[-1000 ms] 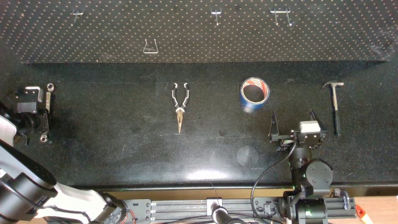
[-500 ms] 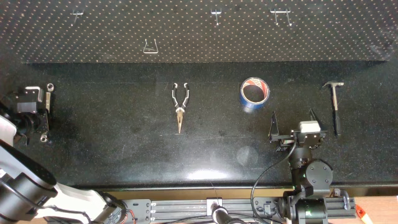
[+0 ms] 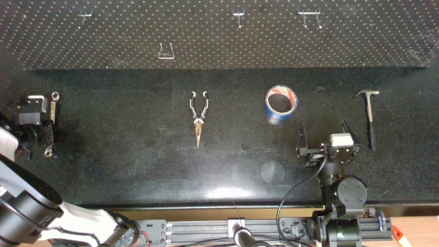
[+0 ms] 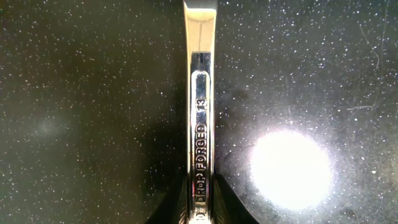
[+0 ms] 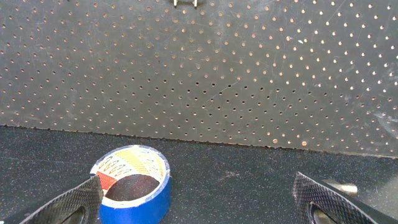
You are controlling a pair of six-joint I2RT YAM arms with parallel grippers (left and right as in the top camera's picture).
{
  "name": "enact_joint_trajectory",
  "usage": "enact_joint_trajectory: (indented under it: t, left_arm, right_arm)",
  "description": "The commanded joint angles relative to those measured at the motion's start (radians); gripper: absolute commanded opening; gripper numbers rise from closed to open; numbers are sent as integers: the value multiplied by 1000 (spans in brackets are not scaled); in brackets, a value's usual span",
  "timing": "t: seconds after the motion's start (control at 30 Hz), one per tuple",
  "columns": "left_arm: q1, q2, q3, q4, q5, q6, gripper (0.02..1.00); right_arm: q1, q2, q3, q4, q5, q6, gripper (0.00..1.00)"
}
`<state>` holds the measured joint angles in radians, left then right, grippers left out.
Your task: Place Tools Onto Pegboard
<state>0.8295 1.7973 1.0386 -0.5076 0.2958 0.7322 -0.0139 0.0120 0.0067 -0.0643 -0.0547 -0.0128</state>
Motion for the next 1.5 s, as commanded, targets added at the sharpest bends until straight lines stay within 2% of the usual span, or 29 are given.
enact_joint_trajectory:
  t: [0.03, 0.27, 1.2, 1.5]
  left_arm:
    - [1, 26, 16, 0, -8, -3, 119]
    - [1, 26, 16, 0, -8, -3, 82]
    - [1, 26, 16, 0, -8, -3, 80]
    - [1, 26, 16, 0, -8, -3, 36]
  right_arm:
    - [-5, -10, -3, -6, -6, 12, 989]
    - [-5, -10, -3, -6, -6, 12, 991]
    - [-5, -10, -3, -6, -6, 12, 989]
    - [-5, -10, -3, -6, -6, 12, 989]
